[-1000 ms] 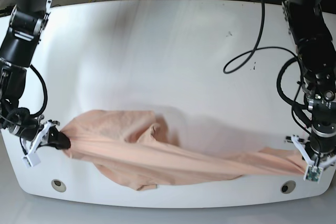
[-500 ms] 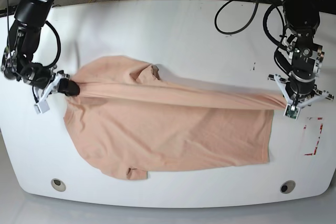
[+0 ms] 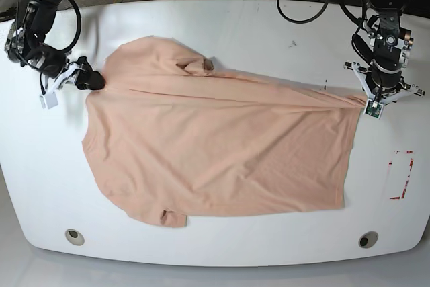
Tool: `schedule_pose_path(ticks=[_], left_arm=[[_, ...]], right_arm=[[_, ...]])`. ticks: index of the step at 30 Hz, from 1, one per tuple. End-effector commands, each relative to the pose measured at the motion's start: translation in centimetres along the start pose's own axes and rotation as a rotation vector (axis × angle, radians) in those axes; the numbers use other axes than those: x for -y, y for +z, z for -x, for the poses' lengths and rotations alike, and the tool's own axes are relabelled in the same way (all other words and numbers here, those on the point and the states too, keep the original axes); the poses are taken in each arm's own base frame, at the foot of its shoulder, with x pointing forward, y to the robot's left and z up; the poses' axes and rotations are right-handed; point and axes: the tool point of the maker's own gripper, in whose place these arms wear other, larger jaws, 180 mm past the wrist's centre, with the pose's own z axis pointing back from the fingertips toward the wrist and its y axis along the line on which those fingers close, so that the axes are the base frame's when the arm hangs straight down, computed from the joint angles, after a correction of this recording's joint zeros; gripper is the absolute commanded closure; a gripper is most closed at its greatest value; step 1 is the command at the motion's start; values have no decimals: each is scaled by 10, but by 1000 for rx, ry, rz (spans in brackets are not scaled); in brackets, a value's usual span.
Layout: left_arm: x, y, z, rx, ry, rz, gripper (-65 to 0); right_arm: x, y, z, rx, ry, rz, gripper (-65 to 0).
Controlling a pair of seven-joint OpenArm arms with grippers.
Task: Fold the T-shirt properly
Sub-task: 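Drag the shirt edge with both grippers away from the hem to spread it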
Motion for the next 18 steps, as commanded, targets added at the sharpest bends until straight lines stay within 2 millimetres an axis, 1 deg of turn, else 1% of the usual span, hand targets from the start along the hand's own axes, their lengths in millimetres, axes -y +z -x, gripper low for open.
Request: schedule_pose_path(ticks=[1,2,3,8,11,15,18], left_arm=[[-10,3,-4,18,-11,-35,0],[-10,3,-3,16,-12,-33,0],[-10,3,-3,16,-12,-33,0],[-5,3,-3,17,3,-24,0],[-4,3,-4,19,5,-23,0],[-2,3,-5,20,4,-18,0],[-2,3,-5,22,4,-18,0]], right_arm=[[-12,20,-20,110,20,-43,-465],[-12,27,-19,130,12,-42,-506],[-12,31,-16,137,2,-41,-517],[-5,38,21,113,-69,-14,-461],[-11,31,51,79,-128,-29,-452],[-19,19,80,35,-176,-43,-450],[-24,8,96,3,-193,-34,-447]])
